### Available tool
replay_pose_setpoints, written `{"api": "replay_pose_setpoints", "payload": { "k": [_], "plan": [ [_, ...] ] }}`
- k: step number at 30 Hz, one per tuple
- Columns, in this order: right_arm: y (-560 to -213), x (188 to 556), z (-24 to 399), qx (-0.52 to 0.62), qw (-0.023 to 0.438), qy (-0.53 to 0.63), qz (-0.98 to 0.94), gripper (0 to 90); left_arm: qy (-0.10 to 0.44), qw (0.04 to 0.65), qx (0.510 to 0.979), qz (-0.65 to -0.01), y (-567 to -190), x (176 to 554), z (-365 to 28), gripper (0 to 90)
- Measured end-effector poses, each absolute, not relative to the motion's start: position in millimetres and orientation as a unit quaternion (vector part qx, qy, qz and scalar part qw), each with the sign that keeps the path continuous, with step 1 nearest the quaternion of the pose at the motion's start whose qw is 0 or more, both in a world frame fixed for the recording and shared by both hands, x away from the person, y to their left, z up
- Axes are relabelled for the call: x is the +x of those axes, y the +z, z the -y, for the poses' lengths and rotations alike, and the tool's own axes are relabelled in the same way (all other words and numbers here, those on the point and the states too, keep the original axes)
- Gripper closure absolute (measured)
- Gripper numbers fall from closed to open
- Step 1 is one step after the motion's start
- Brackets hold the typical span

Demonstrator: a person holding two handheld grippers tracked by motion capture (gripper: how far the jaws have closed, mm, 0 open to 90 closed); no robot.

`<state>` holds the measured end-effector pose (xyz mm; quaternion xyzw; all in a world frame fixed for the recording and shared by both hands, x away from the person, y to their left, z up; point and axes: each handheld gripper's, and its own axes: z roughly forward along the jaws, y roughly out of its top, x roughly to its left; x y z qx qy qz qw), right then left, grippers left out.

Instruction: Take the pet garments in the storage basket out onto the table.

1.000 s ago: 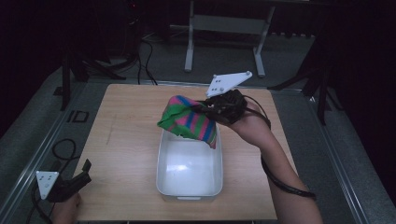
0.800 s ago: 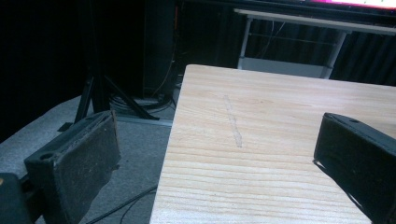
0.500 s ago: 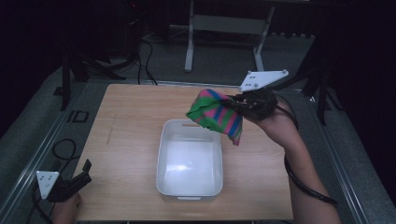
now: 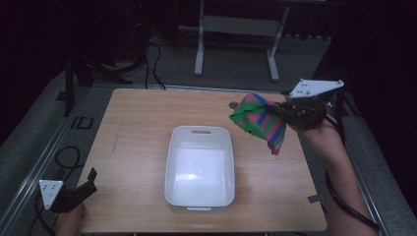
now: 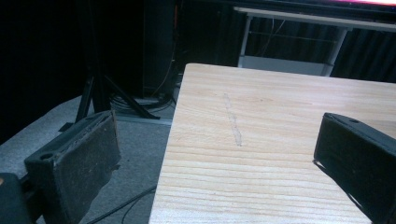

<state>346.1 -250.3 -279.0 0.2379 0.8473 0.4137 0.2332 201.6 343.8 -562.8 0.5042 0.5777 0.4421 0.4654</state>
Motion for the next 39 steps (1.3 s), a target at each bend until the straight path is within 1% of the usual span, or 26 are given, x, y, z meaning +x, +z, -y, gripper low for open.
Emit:
{"api": "replay_pose_setpoints", "payload": {
  "k": [7,9,14,15,16,26,28,31,34,35,36,37,39],
  "plan": [
    [-292.1,348.4,272.7,0.265,0.231,0.411,-0.841,85.5,0.442,0.465,0.505,-0.577,-562.8,201.8,-343.8,0.9],
    [-298.5,349.4,275.6,0.271,0.234,0.407,-0.840,85.5,0.442,0.465,0.505,-0.578,-562.8,201.8,-343.8,0.9],
    [-324.2,356.6,282.6,0.292,0.225,0.405,-0.837,85.6,0.442,0.465,0.505,-0.577,-562.8,201.6,-343.9,0.9],
    [-330.3,358.7,284.2,0.297,0.217,0.410,-0.835,85.5,0.441,0.465,0.505,-0.577,-562.8,201.6,-343.7,0.9],
    [-330.3,358.7,284.2,0.297,0.217,0.410,-0.835,85.5,0.441,0.465,0.505,-0.577,-562.8,201.6,-343.7,0.9],
    [-414.3,371.8,288.5,0.340,0.168,0.392,-0.838,85.5,0.442,0.465,0.507,-0.576,-562.8,201.4,-343.4,0.9],
    [-430.9,373.4,292.1,0.353,0.150,0.396,-0.835,85.4,0.442,0.464,0.508,-0.576,-562.8,201.4,-343.4,0.9],
    [-454.5,374.1,295.9,0.369,0.139,0.388,-0.833,85.4,0.442,0.464,0.509,-0.575,-562.8,201.5,-343.3,0.9],
    [-479.4,374.9,298.0,0.384,0.115,0.386,-0.831,85.4,0.442,0.464,0.509,-0.575,-562.8,201.5,-342.9,0.9],
    [-479.4,374.9,298.0,0.384,0.115,0.386,-0.831,85.4,0.442,0.464,0.509,-0.575,-562.8,201.5,-342.9,0.9],
    [-487.8,375.2,297.7,0.388,0.108,0.382,-0.832,85.3,0.443,0.463,0.509,-0.575,-562.8,201.4,-342.8,0.9],
    [-507.1,376.1,295.3,0.394,0.100,0.370,-0.836,85.3,0.442,0.463,0.509,-0.575,-562.8,201.4,-342.8,0.9],
    [-519.2,376.4,293.1,0.399,0.094,0.362,-0.837,85.3,0.443,0.463,0.509,-0.575,-562.8,201.4,-342.8,0.9]
  ]
}}
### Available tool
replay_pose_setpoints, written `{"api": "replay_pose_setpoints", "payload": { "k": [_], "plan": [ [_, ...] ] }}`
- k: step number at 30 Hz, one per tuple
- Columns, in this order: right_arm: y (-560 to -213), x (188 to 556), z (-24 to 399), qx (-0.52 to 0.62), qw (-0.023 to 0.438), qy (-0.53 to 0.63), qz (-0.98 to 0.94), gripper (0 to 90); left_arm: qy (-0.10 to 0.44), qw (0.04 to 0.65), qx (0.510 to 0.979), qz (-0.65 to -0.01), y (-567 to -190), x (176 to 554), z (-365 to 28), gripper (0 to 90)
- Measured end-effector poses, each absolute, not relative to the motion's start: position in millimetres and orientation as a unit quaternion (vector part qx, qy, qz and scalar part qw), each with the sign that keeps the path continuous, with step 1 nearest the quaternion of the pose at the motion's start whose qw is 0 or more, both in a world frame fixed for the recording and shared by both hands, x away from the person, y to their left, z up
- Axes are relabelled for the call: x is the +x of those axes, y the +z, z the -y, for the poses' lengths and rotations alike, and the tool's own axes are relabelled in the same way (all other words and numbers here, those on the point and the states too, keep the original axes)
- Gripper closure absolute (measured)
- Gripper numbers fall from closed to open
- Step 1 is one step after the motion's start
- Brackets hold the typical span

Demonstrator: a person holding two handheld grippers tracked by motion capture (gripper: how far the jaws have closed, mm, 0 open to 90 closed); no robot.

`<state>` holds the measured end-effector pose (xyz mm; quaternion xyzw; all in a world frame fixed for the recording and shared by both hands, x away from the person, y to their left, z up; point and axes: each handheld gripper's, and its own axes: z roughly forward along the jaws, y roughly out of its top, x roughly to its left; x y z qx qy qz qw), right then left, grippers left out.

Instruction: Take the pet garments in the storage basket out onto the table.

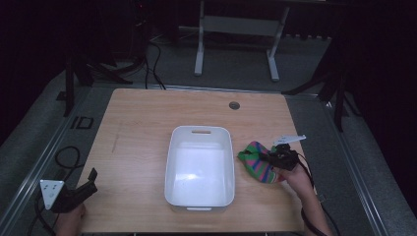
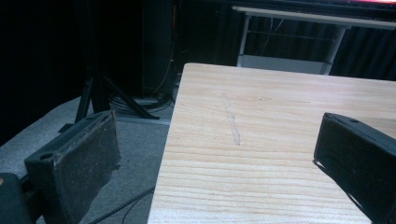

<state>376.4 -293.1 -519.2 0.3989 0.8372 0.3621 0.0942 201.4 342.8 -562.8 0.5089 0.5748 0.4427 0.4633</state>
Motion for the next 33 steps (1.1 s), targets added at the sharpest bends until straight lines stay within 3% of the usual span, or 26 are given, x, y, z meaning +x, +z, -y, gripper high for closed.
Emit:
{"api": "replay_pose_setpoints", "payload": {
  "k": [6,13,14,15,20,22,25,31,33],
  "plan": [
    [-544.3,375.5,286.0,0.404,0.083,0.349,-0.842,84.7,0.442,0.463,0.510,-0.574,-562.9,201.5,-342.7,0.9],
    [-538.2,374.7,281.1,0.398,0.094,0.346,-0.845,80.6,0.442,0.464,0.509,-0.574,-562.8,201.4,-342.8,0.9],
    [-534.5,374.5,280.7,0.394,0.098,0.348,-0.845,76.1,0.442,0.464,0.509,-0.575,-562.9,201.5,-342.8,0.9],
    [-527.3,373.9,280.1,0.389,0.096,0.354,-0.845,65.2,0.443,0.463,0.509,-0.575,-562.8,201.5,-342.8,0.9],
    [-506.9,368.7,282.3,0.384,0.122,0.376,-0.834,50.1,0.443,0.464,0.509,-0.574,-562.8,201.2,-342.8,0.9],
    [-499.9,365.4,285.8,0.389,0.132,0.388,-0.825,39.8,0.443,0.464,0.508,-0.574,-562.8,201.2,-342.9,0.9],
    [-492.3,360.2,293.8,0.398,0.149,0.398,-0.813,30.8,0.443,0.464,0.509,-0.574,-562.9,201.3,-342.9,0.9],
    [-487.6,353.6,312.9,0.418,0.166,0.409,-0.794,23.4,0.443,0.465,0.509,-0.574,-562.8,201.3,-343.0,0.9],
    [-491.9,348.1,326.5,0.421,0.173,0.406,-0.792,13.2,0.443,0.464,0.509,-0.574,-562.9,201.2,-342.8,0.9]
  ]
}}
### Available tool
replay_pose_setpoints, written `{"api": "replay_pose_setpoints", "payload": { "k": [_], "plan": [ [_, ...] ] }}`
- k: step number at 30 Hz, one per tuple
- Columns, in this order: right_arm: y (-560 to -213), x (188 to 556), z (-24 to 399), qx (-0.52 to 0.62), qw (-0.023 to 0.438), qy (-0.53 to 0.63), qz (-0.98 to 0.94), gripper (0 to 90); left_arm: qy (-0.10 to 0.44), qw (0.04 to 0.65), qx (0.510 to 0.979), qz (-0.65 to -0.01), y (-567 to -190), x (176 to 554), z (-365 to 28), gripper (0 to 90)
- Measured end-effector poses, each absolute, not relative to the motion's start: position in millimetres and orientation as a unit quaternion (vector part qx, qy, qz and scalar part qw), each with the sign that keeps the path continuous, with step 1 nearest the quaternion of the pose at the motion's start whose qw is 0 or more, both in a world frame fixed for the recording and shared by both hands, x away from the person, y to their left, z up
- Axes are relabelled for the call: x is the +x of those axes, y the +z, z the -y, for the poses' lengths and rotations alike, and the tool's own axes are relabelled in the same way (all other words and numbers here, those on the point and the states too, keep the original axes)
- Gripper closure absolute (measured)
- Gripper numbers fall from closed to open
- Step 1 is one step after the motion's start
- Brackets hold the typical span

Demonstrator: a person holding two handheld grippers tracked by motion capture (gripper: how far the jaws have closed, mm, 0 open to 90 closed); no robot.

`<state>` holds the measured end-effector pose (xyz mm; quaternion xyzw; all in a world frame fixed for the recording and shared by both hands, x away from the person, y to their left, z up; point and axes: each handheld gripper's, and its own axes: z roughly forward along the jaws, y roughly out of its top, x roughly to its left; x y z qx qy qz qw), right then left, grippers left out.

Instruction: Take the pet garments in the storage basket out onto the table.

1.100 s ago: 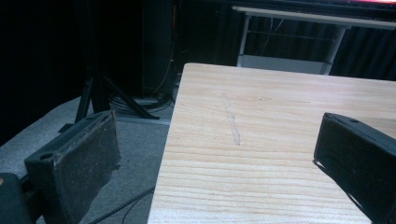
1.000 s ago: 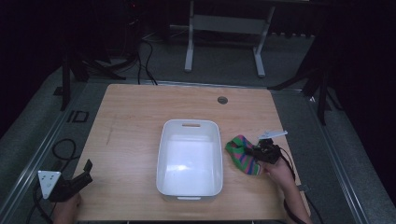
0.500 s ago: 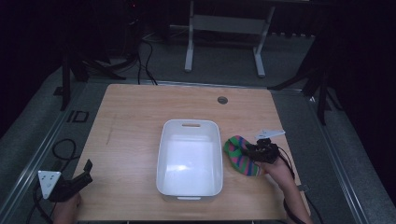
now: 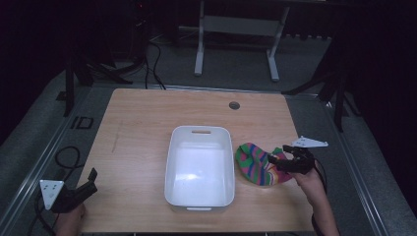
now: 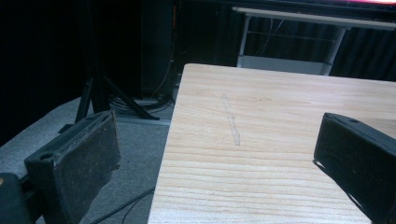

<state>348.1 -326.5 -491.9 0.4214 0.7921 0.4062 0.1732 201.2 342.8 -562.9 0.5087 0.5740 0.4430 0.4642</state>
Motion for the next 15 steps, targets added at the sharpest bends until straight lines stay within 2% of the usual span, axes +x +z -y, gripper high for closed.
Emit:
{"api": "replay_pose_setpoints", "payload": {
  "k": [15],
  "plan": [
    [-523.4,312.5,378.6,0.483,0.262,0.455,-0.701,13.3,0.444,0.463,0.509,-0.574,-562.9,201.0,-342.3,0.9]
  ]
}}
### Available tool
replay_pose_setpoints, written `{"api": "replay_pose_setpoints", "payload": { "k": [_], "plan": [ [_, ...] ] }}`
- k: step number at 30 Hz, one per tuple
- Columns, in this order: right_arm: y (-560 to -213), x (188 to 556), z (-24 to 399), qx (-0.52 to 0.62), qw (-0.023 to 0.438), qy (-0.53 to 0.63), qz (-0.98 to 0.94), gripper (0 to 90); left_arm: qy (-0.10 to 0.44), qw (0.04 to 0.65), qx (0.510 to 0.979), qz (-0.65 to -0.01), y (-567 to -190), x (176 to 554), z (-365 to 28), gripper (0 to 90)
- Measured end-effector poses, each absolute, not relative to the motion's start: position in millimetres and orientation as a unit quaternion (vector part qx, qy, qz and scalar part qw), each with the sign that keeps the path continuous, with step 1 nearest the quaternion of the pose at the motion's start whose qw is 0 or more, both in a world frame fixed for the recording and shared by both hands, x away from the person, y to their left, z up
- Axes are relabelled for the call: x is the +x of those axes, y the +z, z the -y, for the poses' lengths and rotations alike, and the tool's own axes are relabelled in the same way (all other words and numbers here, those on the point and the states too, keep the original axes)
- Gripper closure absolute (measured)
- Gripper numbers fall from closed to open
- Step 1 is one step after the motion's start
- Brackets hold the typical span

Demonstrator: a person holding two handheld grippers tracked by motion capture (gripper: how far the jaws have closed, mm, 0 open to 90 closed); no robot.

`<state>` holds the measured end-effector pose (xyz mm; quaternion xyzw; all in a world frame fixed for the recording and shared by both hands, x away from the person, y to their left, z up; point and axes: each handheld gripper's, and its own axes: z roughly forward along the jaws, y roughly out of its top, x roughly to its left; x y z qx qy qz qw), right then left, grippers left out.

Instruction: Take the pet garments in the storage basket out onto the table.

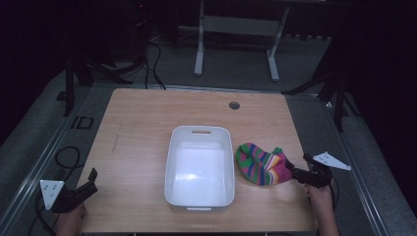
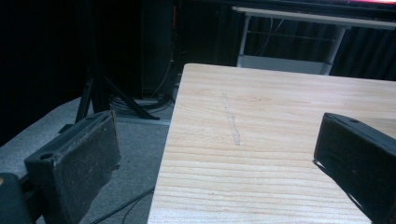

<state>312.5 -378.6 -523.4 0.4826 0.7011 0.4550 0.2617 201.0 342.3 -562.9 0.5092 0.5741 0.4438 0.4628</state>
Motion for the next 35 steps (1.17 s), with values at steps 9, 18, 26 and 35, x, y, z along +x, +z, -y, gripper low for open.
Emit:
{"api": "replay_pose_setpoints", "payload": {
  "k": [9,18,26,35],
  "plan": [
    [-548.5,294.3,398.6,0.516,0.286,0.428,-0.685,13.5,0.444,0.462,0.510,-0.574,-562.9,201.1,-341.9,0.9],
    [-553.0,279.0,406.0,0.534,0.325,0.438,-0.646,13.6,0.445,0.462,0.510,-0.573,-562.9,200.9,-341.6,0.9],
    [-555.2,273.8,409.7,0.548,0.349,0.436,-0.622,13.9,0.444,0.462,0.511,-0.573,-563.0,201.1,-341.2,0.9],
    [-555.1,273.9,410.8,0.554,0.347,0.438,-0.618,14.1,0.445,0.462,0.510,-0.574,-563.0,201.1,-341.7,0.9]
  ]
}}
